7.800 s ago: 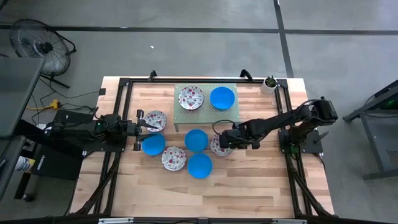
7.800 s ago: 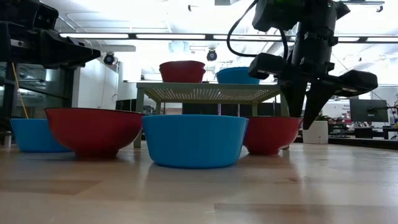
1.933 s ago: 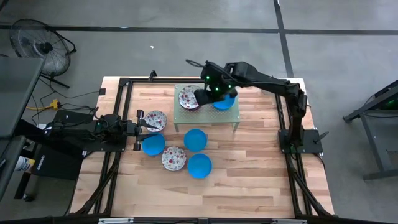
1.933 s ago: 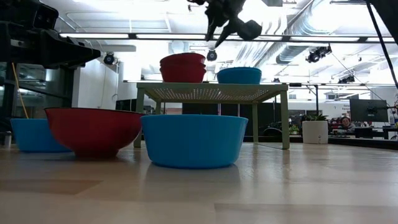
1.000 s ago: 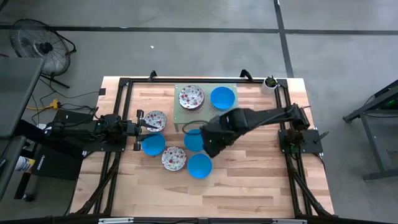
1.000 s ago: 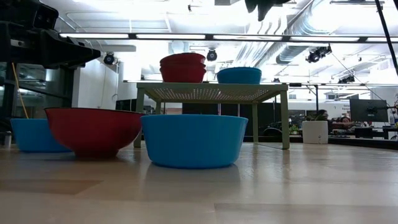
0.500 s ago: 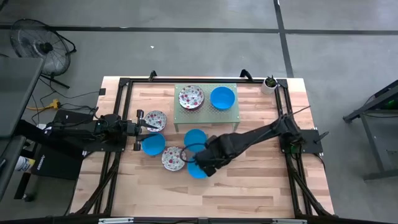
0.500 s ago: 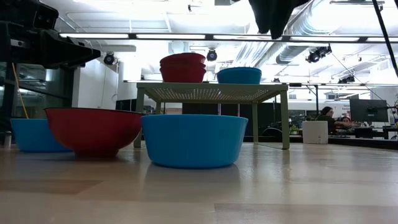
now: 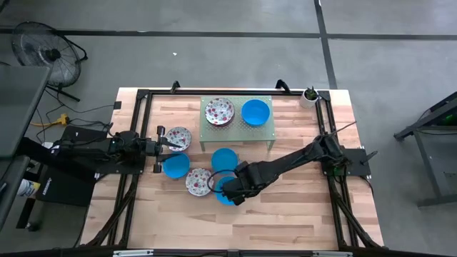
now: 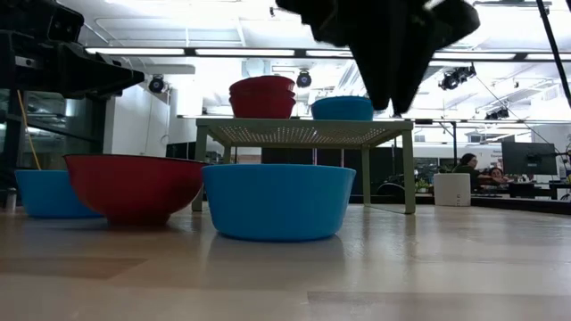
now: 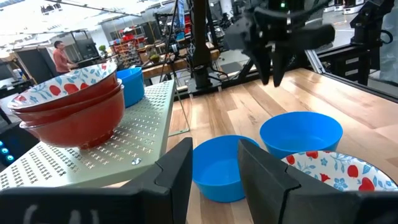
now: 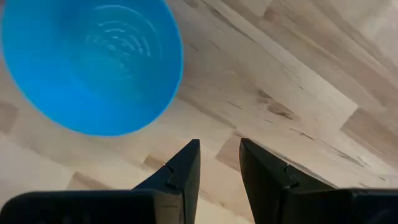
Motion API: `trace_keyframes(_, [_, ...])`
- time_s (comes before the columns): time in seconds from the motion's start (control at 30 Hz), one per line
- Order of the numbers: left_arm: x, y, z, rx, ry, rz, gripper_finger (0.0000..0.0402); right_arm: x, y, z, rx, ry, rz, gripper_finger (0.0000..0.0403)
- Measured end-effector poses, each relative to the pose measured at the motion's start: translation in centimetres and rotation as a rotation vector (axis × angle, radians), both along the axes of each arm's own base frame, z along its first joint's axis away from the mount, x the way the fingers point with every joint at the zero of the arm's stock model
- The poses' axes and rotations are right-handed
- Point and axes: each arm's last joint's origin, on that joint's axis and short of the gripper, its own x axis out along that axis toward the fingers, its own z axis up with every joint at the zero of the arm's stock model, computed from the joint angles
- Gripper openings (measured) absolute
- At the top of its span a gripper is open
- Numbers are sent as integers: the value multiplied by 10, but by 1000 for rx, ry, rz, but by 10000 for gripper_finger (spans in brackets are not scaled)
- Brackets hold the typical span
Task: Pick & Place Mini bowls
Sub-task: Stack the light blue bowl on the stacked light blue bowl on the shelf
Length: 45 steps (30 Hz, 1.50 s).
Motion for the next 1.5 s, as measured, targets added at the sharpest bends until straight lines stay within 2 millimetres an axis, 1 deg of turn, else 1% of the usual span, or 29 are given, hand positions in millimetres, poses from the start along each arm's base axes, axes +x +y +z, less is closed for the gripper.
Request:
trace_keyframes(0.3, [0,0,0,0,0,0,124,14,-14,-23,71,-83,-99,101])
trace_keyframes(0.47, [0,0,0,0,0,0,124,18,-18,-40,131,-112,-124,101])
trace_keyframes(0.57, [0,0,0,0,0,0,124,18,-20,-49,134,-116,-152,101])
trace_keyframes(1.07, [0,0,0,0,0,0,124,20,-21,-58,158,-128,-160,98])
trace_keyframes(1.2, [0,0,0,0,0,0,124,20,-22,-58,161,-127,-160,75])
trace_keyframes(1.4, [0,0,0,0,0,0,124,20,-22,-58,159,-122,-146,12])
trace_keyframes(1.5, [0,0,0,0,0,0,124,19,-22,-58,159,-111,-131,6])
